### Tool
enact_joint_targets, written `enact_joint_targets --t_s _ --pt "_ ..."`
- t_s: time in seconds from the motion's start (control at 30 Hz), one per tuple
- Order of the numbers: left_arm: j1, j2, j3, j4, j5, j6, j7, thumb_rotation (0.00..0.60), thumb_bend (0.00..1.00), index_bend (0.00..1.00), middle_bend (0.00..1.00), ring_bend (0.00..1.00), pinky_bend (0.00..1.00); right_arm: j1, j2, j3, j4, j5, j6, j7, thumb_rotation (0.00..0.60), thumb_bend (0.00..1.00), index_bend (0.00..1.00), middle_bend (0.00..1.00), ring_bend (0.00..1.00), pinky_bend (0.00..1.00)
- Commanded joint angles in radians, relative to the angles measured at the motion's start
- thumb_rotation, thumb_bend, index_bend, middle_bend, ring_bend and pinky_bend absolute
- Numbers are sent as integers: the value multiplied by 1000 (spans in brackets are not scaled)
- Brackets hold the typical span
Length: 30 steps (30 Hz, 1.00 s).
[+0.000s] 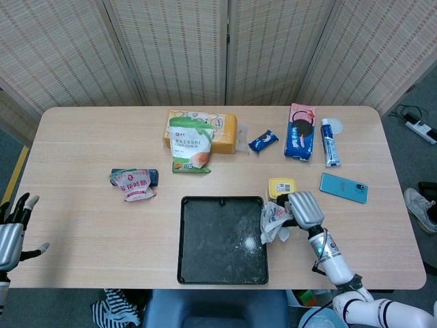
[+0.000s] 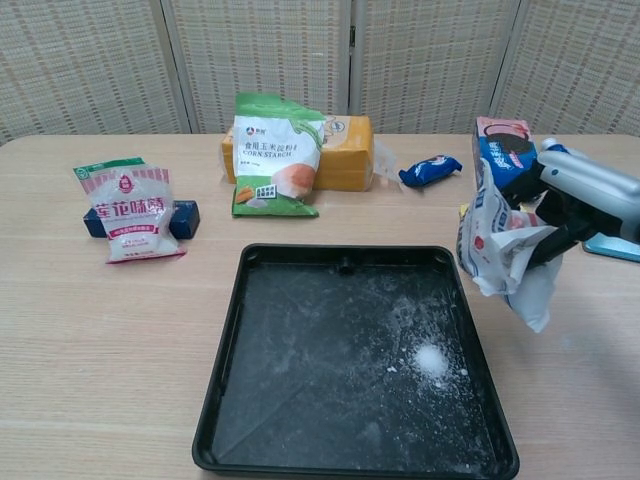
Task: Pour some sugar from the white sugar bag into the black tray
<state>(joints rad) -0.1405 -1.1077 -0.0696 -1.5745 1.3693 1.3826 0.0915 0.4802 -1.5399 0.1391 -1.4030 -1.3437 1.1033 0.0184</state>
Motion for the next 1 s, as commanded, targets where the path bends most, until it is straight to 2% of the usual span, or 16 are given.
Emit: enact_joint_targets --t_s 0.03,0.23,0.33,0.63,1.0 --pt "0 -1 0 0 0 0 2 600 173 0 0 312 0 -20 43 -15 -20 8 -2 5 600 202 816 678 992 1000" --pt "-3 -8 1 1 -2 -3 25 600 172 0 0 312 0 -61 113 -59 4 -6 -9 82 600 202 822 684 991 1000" --pt "-6 -12 -1 3 -12 -10 33 600 173 0 0 314 0 -78 127 -76 50 -11 -18 139 600 202 823 685 991 1000" --pt "-14 -21 -6 5 -28 -22 50 600 173 0 0 315 0 -111 146 -130 205 -48 -30 160 600 202 823 685 991 1000" --pt "-15 -24 -5 5 -27 -24 49 600 172 0 0 315 0 -112 113 -141 301 -53 -79 172 600 202 823 674 989 1000"
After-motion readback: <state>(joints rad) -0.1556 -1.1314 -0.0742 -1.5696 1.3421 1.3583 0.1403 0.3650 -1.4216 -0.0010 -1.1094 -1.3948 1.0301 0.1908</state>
